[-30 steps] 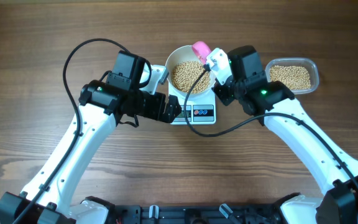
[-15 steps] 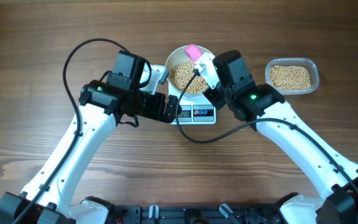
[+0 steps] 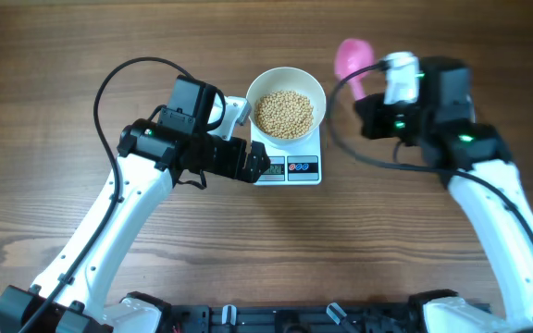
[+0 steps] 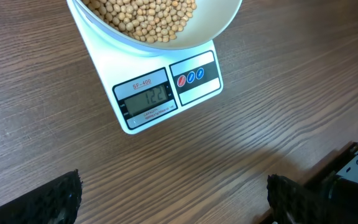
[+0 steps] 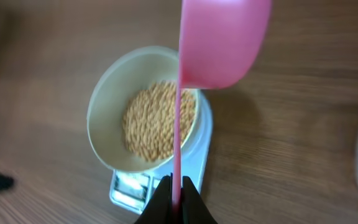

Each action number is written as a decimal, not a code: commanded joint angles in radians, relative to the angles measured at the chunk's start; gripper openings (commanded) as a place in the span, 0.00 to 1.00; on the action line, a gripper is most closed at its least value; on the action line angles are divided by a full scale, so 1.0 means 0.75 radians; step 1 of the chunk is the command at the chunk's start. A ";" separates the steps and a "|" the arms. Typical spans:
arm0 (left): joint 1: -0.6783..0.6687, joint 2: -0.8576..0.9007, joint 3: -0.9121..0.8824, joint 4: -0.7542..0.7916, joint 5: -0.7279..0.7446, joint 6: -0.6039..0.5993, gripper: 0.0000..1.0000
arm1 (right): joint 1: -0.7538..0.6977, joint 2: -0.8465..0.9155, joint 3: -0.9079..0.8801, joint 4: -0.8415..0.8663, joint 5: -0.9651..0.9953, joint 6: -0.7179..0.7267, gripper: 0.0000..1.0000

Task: Scoop item into bowl and weigh 150g on scale
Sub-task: 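Move the empty scoop right back into the soybean tub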

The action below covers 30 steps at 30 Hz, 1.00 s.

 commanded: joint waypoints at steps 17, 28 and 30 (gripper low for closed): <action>0.001 0.007 0.007 0.003 0.013 0.020 1.00 | -0.223 -0.266 0.032 -0.454 -0.049 0.211 0.04; 0.001 0.007 0.007 0.003 0.013 0.020 1.00 | -0.330 -0.266 0.032 -0.479 0.031 0.135 0.04; 0.001 0.007 0.007 0.003 0.013 0.021 1.00 | -0.378 -0.266 0.032 -0.480 0.031 0.128 0.04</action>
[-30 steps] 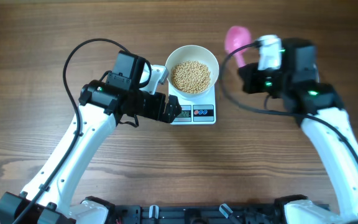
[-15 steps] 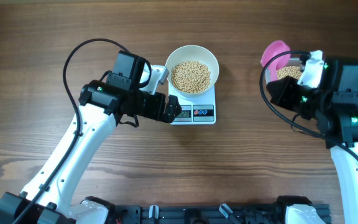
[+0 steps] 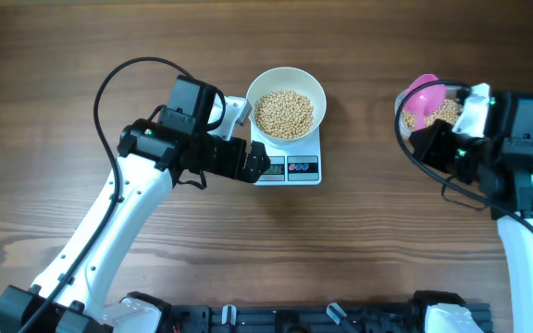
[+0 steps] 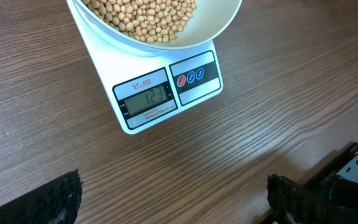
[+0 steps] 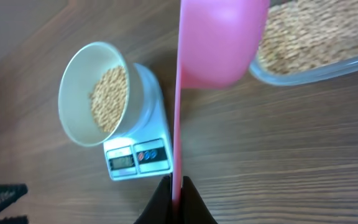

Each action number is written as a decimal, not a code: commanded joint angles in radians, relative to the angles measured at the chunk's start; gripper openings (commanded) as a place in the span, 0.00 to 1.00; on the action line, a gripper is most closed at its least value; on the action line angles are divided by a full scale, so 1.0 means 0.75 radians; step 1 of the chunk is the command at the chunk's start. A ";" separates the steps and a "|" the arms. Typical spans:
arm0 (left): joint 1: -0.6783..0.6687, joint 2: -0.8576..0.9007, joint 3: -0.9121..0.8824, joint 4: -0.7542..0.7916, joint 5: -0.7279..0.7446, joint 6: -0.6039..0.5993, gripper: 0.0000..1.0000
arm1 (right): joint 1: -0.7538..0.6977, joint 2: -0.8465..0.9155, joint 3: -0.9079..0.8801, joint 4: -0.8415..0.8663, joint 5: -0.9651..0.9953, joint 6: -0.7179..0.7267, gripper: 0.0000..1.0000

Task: Scoop item into bowl and weigh 150g on scale
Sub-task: 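Move the empty scoop right back into the soybean tub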

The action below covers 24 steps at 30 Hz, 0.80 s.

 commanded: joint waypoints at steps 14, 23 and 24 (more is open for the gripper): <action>0.001 0.007 0.007 0.003 0.012 0.020 1.00 | -0.233 -0.011 0.023 -0.054 0.071 -0.098 0.04; 0.001 0.007 0.007 0.003 0.013 0.020 1.00 | -0.233 0.030 0.023 0.003 0.172 -0.258 0.04; 0.001 0.007 0.007 0.003 0.013 0.020 1.00 | -0.233 0.048 0.023 0.001 0.154 -0.257 0.04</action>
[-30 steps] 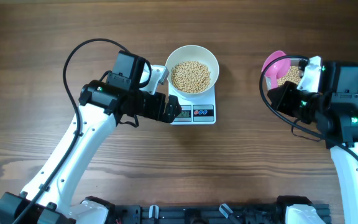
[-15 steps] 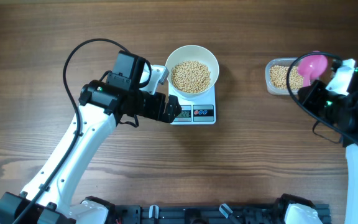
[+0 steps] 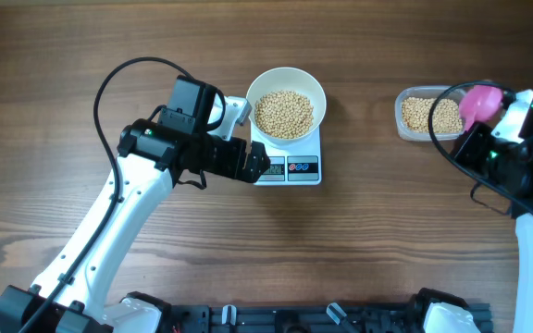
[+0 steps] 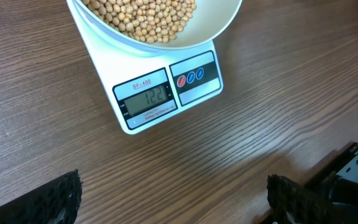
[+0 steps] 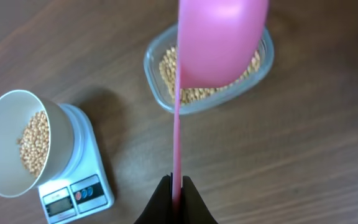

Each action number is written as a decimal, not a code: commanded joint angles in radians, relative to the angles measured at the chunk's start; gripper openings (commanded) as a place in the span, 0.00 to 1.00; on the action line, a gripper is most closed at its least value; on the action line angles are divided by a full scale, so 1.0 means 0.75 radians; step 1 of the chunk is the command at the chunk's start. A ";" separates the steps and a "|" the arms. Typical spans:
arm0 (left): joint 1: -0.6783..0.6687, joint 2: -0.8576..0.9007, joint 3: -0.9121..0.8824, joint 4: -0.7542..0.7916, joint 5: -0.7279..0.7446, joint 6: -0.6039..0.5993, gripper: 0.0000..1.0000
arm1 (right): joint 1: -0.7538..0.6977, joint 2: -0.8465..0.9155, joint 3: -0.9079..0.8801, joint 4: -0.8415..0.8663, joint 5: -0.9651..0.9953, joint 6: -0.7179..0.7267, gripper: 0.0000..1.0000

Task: Scoop item into bowl and weigh 150g on scale
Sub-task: 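Move the empty scoop right back into the soybean tub, then drag the scoop through the soybeans in the tub and lift it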

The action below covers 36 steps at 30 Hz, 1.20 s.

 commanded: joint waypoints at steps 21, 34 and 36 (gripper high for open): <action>0.001 0.007 0.007 0.003 0.013 0.020 1.00 | -0.003 0.347 0.332 -0.203 -0.089 -0.061 0.04; 0.001 0.007 0.007 0.003 0.013 0.020 1.00 | -0.002 0.547 0.304 -0.148 -0.053 -0.290 0.04; 0.001 0.007 0.007 0.003 0.013 0.020 1.00 | -0.002 0.565 0.304 -0.115 -0.053 -0.283 0.04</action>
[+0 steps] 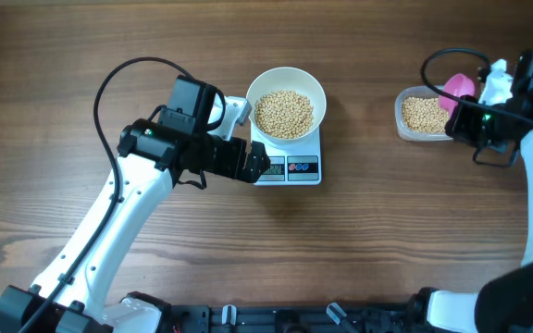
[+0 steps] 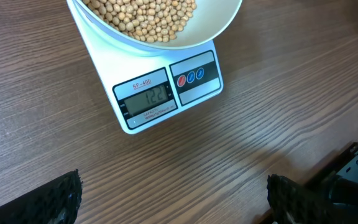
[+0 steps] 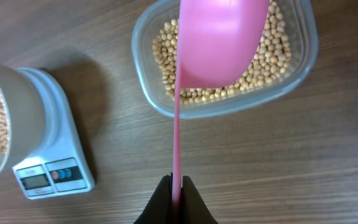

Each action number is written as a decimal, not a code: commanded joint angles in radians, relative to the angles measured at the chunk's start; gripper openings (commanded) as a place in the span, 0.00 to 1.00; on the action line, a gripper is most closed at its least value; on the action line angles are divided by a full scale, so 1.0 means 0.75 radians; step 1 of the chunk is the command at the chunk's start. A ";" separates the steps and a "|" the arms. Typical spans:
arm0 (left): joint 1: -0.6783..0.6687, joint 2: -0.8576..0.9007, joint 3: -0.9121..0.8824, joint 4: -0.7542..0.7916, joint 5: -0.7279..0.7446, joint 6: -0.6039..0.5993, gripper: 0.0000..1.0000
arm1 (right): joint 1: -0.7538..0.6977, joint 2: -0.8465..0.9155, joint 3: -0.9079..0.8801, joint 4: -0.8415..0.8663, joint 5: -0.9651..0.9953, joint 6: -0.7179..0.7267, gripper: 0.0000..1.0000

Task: Scoop item into bowl and weigh 150g on scale
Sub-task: 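Drag the scoop through the soybeans in the tub and lift it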

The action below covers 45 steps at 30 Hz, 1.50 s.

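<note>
A white bowl (image 1: 287,104) of beige beans stands on the white scale (image 2: 166,93), whose display shows about 122. My left gripper (image 2: 173,199) is open, low over the wood in front of the scale, holding nothing. My right gripper (image 3: 176,186) is shut on the handle of a pink scoop (image 3: 221,40). The scoop's bowl hangs over a clear plastic container (image 3: 225,93) of beans at the table's right; in the overhead view the pink scoop (image 1: 458,89) is at that container's right end.
Black cables loop from both arms above the table. The left arm (image 1: 137,185) lies across the wood left of the scale. Bare wood separates the scale from the clear container (image 1: 422,114).
My right gripper has moved back and slightly left, so the scoop now sits lower and closer over the clear container's beans. The left gripper and scale are unchanged.
First my right gripper held the pink scoop just right of the white bowl on the scale. Then it was further right, at the clear container, then past its right end. Now the scoop hangs close over the container. The display stayed near 122 throughout.
</note>
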 commanded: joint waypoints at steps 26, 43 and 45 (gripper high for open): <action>0.001 0.007 0.007 0.003 0.012 0.020 1.00 | 0.119 0.047 -0.126 0.179 0.414 -0.124 0.05; 0.001 0.007 0.007 0.003 0.013 0.020 1.00 | 0.252 0.190 -0.128 0.167 0.638 -0.088 0.04; 0.001 0.007 0.007 0.003 0.013 0.020 1.00 | 0.252 0.217 -0.128 0.173 0.642 -0.087 0.05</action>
